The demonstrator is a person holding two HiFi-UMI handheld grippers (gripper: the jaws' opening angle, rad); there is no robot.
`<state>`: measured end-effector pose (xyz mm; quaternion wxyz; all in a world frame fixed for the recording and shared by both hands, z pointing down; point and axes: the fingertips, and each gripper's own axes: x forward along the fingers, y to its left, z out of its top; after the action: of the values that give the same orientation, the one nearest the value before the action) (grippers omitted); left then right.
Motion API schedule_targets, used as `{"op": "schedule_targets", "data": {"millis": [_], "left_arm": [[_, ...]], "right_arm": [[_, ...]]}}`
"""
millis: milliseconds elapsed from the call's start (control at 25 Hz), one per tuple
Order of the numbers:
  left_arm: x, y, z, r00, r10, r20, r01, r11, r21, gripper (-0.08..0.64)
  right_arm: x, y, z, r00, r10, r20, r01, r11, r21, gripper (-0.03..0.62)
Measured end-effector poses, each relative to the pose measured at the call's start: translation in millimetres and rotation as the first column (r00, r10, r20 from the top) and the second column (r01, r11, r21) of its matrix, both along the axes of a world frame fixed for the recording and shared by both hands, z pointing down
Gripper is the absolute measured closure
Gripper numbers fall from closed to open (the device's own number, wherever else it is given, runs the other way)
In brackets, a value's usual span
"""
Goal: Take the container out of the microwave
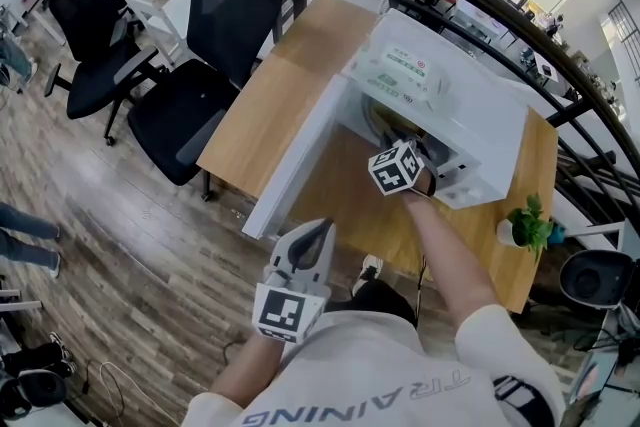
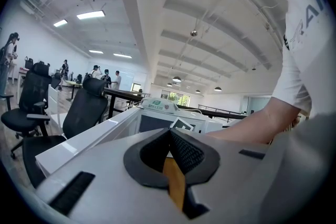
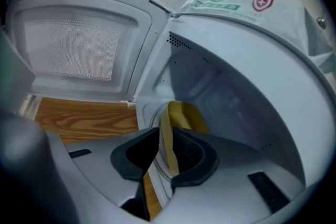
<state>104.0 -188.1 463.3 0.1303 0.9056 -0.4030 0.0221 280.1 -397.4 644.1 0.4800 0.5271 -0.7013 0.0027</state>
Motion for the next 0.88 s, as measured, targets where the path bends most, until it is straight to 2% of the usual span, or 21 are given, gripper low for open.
{"op": "schedule_targets", "data": {"millis": [120, 280, 640, 880], "left_arm": [[-1, 0, 2, 1.0, -0.003, -0.007, 0.003, 1.0, -0.006, 0.529], [-2, 1, 6, 1.0, -0.001, -0.001, 0.0, 1.0, -0.012, 0.529], [-2, 2, 10, 1.0, 0.0, -0.005, 0.0, 1.0, -0.029, 0.529], [-2, -1, 14, 1.0, 0.005, 0.01, -0.005, 0.999, -0.036, 0.529]], "right_arm": [[0, -2, 7, 1.0, -0.004, -0.026, 0.003, 1.0, -0.023, 0.448], [2, -7, 14, 0.997, -0.018, -0.075, 0.016, 0.999, -0.036, 0.411], [12, -19, 28, 0.988, -0.021, -0.151, 0.012, 0.998, -0.063, 0.402], [16, -23, 33, 0.986, -0.024, -0.167, 0.008, 0.996, -0.094, 0.402]]}}
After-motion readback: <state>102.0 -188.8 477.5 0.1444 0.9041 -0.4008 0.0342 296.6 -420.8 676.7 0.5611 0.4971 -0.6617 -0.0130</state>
